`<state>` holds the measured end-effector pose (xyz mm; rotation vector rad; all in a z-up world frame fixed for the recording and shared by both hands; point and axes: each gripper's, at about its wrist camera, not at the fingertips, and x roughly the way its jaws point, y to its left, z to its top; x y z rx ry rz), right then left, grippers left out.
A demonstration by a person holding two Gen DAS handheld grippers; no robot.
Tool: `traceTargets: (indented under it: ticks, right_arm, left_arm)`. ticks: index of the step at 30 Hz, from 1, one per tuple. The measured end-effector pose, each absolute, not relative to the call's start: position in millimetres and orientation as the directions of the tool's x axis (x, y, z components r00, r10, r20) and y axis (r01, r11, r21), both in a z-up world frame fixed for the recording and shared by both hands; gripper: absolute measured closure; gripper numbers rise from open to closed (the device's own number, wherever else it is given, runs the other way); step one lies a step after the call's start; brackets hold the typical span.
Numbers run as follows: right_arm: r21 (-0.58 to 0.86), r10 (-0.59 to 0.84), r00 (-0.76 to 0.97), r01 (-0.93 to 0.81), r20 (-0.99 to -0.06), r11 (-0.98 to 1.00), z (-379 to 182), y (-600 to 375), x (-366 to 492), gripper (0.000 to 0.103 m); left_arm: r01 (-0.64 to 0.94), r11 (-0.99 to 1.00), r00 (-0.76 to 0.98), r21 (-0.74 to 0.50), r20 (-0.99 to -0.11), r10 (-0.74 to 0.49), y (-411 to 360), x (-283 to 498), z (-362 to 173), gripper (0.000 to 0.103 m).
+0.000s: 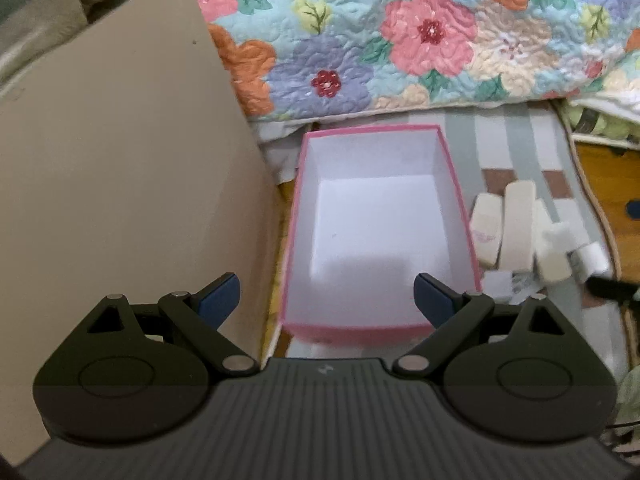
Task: Organize rigid objects
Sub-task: 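Clamp the pink box wall with the left tool while the right tool approaches the cream bar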
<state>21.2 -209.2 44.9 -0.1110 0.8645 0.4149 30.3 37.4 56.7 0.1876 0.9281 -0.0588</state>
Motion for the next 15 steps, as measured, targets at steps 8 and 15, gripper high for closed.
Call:
traceTargets:
  ticks: [8, 15]
  right_arm:
    - [0.055, 0.286, 0.521, -0.414, -0.804, 0.909, 8.1, -197.9, 82.5, 0.002]
    - [0.139, 0.279, 0.424, -0.332, -0.862, 0.933, -19.5, -208.8, 121.0, 0.007]
  left_arm:
    - [0.111, 0.991, 0.520, 0.075, -0.854, 0.007, 61.8, 99.6, 19.3, 0.012]
    - [0.135, 0.979, 0.459, 0.150, -0.886, 0.073, 60.9, 140.0, -25.9, 0.012]
